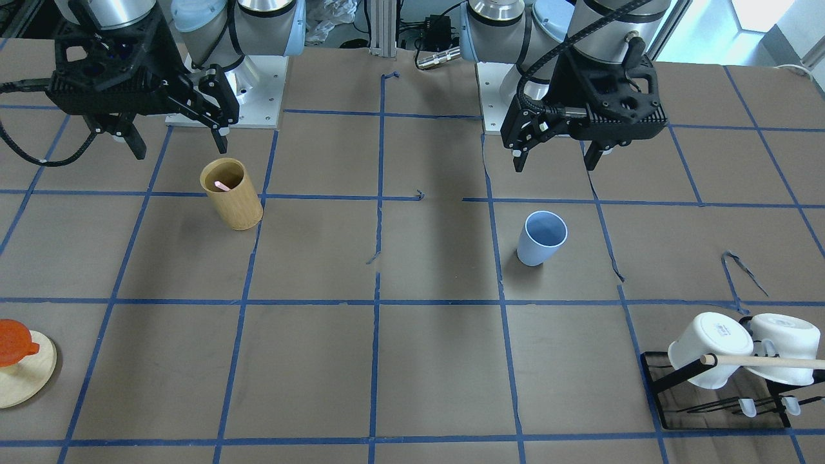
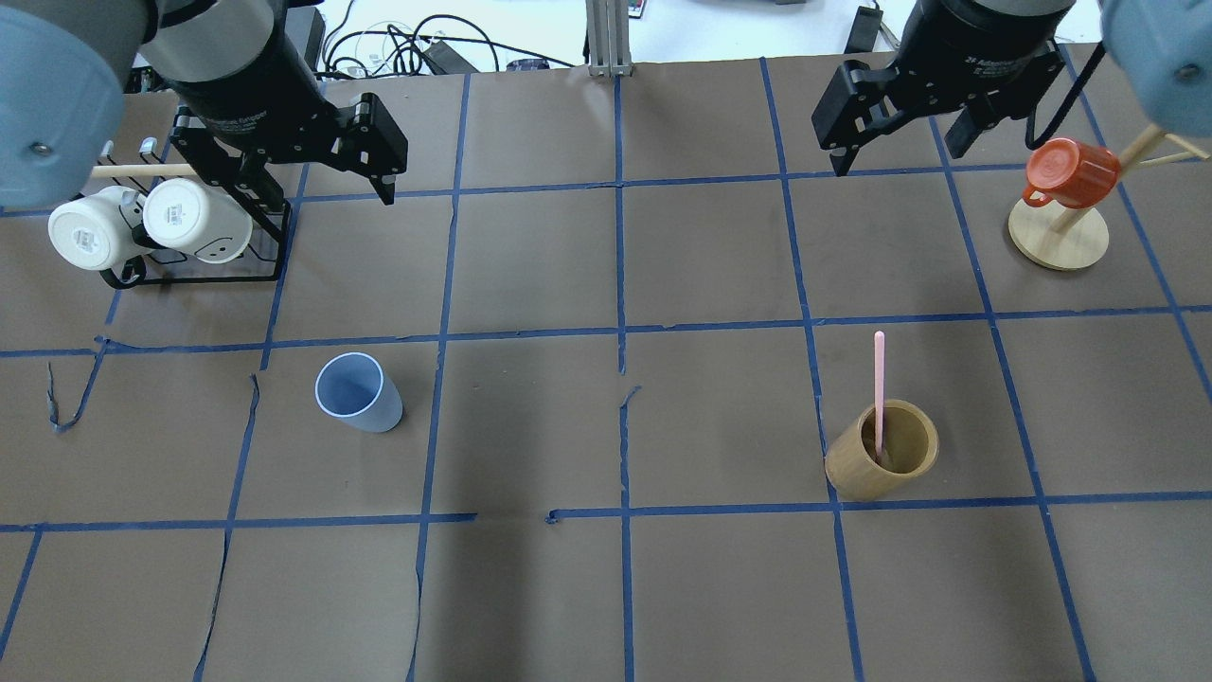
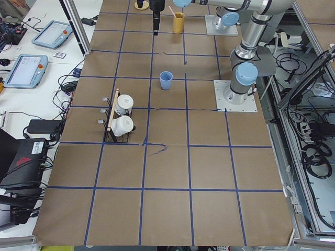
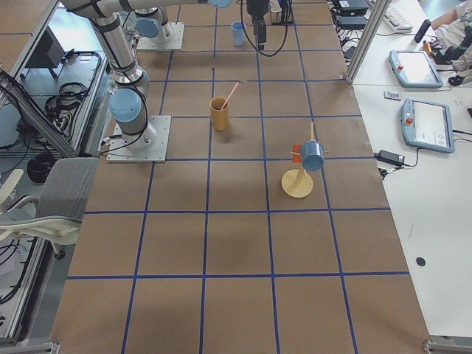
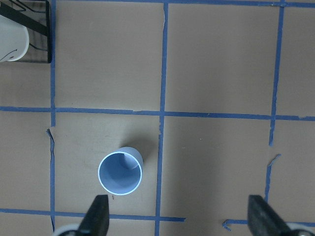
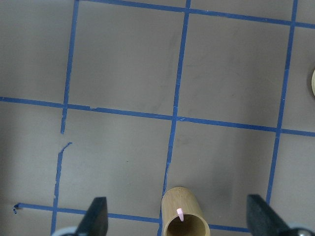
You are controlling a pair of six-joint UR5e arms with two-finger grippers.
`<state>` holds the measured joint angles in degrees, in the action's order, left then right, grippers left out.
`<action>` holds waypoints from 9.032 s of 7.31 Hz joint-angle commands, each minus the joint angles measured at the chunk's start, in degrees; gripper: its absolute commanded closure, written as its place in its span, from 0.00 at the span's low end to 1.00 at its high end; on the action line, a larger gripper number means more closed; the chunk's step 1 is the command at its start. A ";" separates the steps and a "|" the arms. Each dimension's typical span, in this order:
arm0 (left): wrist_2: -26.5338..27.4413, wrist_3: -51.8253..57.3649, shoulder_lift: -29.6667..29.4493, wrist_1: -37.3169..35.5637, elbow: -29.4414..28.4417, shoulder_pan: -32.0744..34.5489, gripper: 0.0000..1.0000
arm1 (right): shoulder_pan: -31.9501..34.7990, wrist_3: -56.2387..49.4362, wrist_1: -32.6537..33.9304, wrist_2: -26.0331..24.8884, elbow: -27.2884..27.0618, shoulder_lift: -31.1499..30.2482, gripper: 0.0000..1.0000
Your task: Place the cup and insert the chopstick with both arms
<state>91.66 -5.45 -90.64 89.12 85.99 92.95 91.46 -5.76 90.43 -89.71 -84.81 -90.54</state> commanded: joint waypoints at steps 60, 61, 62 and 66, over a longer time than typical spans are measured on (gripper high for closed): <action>-1.48 4.13 3.28 0.53 4.45 0.14 0.00 | 22.43 14.97 14.49 3.66 -9.39 2.39 1.00; -1.48 4.13 3.28 0.53 4.27 -0.22 0.00 | 22.62 14.56 15.73 3.49 -10.54 2.47 1.00; -1.48 4.22 3.19 0.53 4.10 -0.22 0.00 | 22.62 14.38 15.74 3.57 -11.16 2.91 1.00; -1.48 4.22 2.75 0.35 3.83 -0.40 0.00 | 22.62 14.29 21.27 1.64 -13.45 7.92 1.00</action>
<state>90.15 -1.23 -87.69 89.54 89.91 92.63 114.08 8.45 110.40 -87.59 -97.56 -84.10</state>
